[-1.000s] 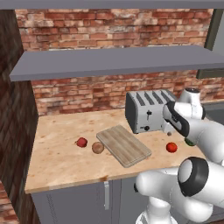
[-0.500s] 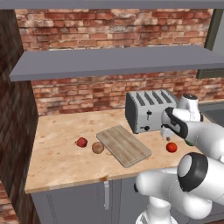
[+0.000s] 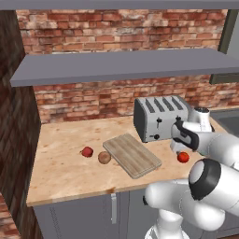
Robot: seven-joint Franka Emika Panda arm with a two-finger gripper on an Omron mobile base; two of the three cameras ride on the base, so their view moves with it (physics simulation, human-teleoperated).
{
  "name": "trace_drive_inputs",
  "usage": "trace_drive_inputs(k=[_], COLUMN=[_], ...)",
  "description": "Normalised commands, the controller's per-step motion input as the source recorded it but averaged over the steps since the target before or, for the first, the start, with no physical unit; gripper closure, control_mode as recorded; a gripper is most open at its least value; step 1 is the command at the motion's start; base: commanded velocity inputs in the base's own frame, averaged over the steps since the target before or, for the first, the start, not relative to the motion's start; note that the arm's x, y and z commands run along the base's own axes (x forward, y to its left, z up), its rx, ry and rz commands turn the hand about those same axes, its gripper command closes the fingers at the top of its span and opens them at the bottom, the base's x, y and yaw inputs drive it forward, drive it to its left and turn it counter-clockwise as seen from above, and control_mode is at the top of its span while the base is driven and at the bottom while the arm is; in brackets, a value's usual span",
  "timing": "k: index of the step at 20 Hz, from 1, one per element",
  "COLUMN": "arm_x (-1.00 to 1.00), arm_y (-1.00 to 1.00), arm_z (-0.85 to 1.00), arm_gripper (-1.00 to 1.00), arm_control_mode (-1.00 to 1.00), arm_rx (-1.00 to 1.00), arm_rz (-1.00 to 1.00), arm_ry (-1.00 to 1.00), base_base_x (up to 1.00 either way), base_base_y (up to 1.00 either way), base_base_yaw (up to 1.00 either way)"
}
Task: Place the avocado, onion, tomato, and bell pepper on the cutting board.
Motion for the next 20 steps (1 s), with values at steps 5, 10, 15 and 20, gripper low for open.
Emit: trace_drive_inputs(k=[5, 10, 15, 20], arm_x=[0.01, 0.0, 0.0, 0.0], arm_y=[0.0, 0.0, 0.0, 0.0], arm_z=[-0.23, -0.2, -0.21, -0.22], arm_gripper=[-1.0, -1.0, -1.0, 1.0], arm_control_mode=[-1.0, -1.0, -1.0, -1.0], arm_rx=[0.0, 0.0, 0.0, 0.0], arm_rz=[0.0, 0.0, 0.0, 0.0], arm_ry=[0.01, 0.01, 0.01, 0.01], base_base_x=[0.0, 0.0, 0.0, 0.0], base_base_y=[0.0, 0.0, 0.0, 0.0], base_base_yaw=[0.0, 0.0, 0.0, 0.0])
